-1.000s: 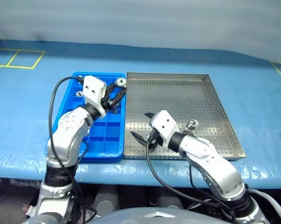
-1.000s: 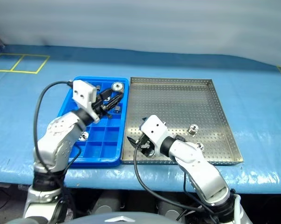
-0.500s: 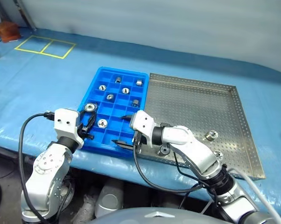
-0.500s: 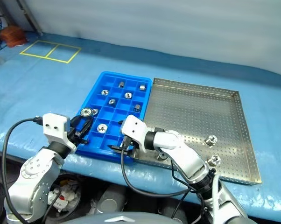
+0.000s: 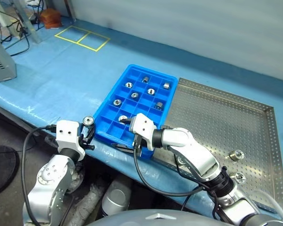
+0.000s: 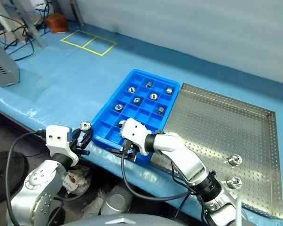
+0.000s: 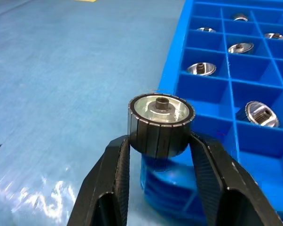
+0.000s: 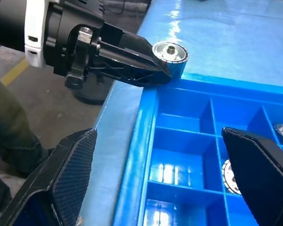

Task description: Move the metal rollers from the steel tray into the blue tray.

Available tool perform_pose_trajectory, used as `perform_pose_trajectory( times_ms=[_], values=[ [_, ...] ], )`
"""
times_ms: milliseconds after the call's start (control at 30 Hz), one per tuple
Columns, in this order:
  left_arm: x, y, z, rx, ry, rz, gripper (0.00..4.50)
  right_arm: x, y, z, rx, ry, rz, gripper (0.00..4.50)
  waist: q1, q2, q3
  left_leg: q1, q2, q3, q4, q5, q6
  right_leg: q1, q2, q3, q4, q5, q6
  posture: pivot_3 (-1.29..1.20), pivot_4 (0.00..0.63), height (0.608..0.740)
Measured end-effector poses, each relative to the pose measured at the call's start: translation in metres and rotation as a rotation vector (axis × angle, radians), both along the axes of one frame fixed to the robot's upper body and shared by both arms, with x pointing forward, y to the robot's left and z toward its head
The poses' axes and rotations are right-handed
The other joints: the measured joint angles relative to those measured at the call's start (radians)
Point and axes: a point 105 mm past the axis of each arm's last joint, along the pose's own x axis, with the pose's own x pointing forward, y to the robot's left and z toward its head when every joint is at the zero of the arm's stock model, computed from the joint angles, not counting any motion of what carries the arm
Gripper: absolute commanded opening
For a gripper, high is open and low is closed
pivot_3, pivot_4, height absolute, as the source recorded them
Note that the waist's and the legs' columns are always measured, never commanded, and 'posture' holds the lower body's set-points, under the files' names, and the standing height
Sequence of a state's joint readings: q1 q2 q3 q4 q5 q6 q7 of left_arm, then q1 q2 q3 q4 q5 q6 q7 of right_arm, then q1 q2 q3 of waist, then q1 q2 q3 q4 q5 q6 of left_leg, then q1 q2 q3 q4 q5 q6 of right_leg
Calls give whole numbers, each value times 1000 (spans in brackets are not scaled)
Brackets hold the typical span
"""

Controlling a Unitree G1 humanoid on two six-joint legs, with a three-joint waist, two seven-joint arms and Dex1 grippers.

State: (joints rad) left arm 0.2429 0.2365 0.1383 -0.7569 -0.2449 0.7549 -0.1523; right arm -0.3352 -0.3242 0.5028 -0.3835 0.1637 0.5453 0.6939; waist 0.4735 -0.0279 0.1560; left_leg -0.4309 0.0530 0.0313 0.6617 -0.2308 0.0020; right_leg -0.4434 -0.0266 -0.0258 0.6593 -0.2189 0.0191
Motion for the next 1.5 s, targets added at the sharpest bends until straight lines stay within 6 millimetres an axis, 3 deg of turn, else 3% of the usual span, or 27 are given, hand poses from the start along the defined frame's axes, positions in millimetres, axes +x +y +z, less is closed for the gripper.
perform_pose_trajectory(
  times_ms=[133, 300, 567, 700, 967, 1233, 1333, 1500],
  values=[
    [5, -1, 4, -7, -21, -5, 1608, -1, 0, 1, 5, -1, -2, 4500, 36, 0, 0, 0, 1, -1, 0, 0, -1, 0, 1, -3, 0, -1, -2, 549, 150, 740],
    [17, -7, 28, -35, -121, -36, 1608, -2, 0, 1, 10, -3, -14, 4500, 64, 0, 0, -1, 1, -2, 0, -1, -3, 0, 1, -4, 0, -1, -2, 501, 150, 740],
    [24, -26, 43, -66, -165, -163, 1608, -4, -4, -4, 3, 17, -50, 4500, 58, 0, 0, -1, 2, -2, 1, -1, -3, 1, 1, -4, 1, -1, -2, 449, 150, 740],
    [29, -33, 28, -86, -87, -202, 1608, -4, -5, -1, 11, -1, -67, 4500, 46, 0, 0, -1, 2, -2, 1, -1, -3, 1, 2, -5, 1, -1, -2, 412, 150, 740],
    [28, -27, 1, -71, 32, -189, 1608, -3, -14, -2, 14, 3, -135, 4500, -5, 1, -1, 0, 2, -3, 1, -1, -3, 4, 1, -5, 1, -2, -3, 384, 150, 740],
    [25, -29, -2, -74, 63, -246, 4310, -2, -19, -3, 15, 5, -172, 4500, -72, 2, -2, -1, 2, -3, 1, -1, -3, 6, 1, -5, 0, -2, -4, 358, 150, 740],
    [25, -29, 0, -53, 60, -271, 4488, -3, -20, 0, 17, -3, -178, 4500, -90, 2, -2, 0, 2, -5, 1, -1, -3, 6, 2, -6, 1, -2, -4, 346, 150, 740],
    [35, -36, 29, -51, -40, -364, 4488, -2, -40, 6, 24, -19, -258, 4500, -118, 2, -1, 1, 2, -8, 2, 0, -4, 11, 1, -9, -1, -3, -5, 305, 150, 740]
  ],
)
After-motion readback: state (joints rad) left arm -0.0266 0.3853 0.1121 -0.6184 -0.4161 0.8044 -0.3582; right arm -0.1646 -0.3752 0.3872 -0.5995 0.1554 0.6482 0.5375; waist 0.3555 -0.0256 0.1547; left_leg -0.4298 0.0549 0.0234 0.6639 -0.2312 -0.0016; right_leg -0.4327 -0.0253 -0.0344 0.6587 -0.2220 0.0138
